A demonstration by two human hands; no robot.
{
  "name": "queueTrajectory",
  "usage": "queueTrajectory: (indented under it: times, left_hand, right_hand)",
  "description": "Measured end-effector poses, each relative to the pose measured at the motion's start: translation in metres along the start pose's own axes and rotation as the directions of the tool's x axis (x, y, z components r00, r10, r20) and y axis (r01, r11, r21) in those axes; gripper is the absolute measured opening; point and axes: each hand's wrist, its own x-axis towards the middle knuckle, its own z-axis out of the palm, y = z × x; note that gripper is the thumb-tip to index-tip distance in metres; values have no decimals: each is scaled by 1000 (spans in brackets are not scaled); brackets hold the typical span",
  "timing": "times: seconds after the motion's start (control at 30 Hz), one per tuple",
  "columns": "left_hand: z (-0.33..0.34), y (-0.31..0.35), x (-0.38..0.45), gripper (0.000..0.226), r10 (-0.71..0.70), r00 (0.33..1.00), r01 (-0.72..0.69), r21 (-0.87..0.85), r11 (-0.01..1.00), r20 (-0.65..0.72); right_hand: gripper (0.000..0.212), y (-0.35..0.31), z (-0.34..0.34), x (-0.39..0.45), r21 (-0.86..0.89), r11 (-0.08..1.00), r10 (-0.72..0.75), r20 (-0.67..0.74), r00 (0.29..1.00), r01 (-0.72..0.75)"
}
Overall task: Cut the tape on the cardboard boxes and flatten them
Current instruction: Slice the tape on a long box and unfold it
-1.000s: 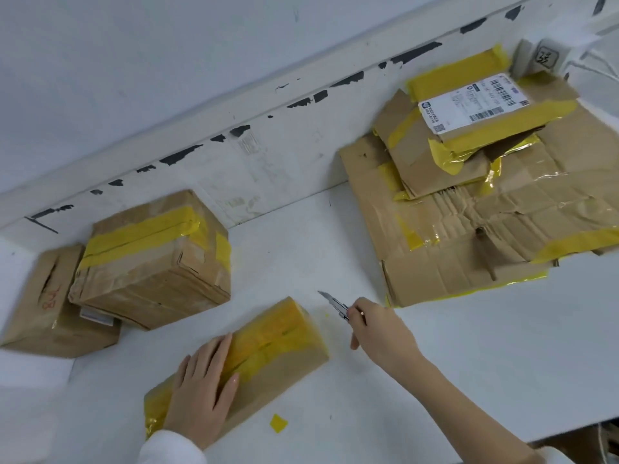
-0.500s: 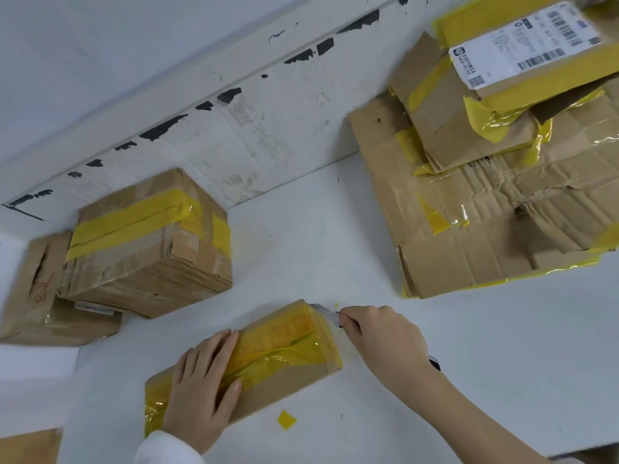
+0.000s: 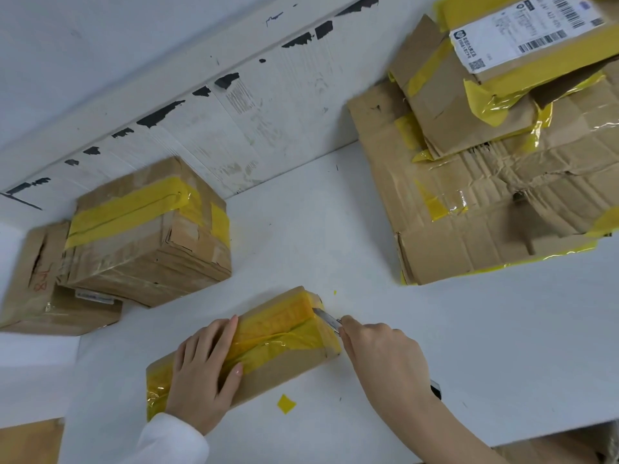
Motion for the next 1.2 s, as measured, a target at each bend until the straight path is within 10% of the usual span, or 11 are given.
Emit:
queueTrajectory:
  times: [0.63,0.93,1.03,1.2]
  left_hand:
    - [-2,1,0,71,14,1000,-15,40,999,20]
    - [-1,-1,0,62,40,999,-40,3,999,-25]
    - [-1,-2,0,66,41,999,-41,2,999,-5]
    - [1,8,-6,103,-194,975,185,88,979,110]
  right_hand:
    - [51,9,2,-36,-48,998,-36,-90,995,32]
    - [49,18,1,-46,-27,998,-59,19,998,59]
    - [19,18,-10,-44,-58,996,-55,149,987,65]
    - [25,40,-36,-46,71,988,128,78,989,-134]
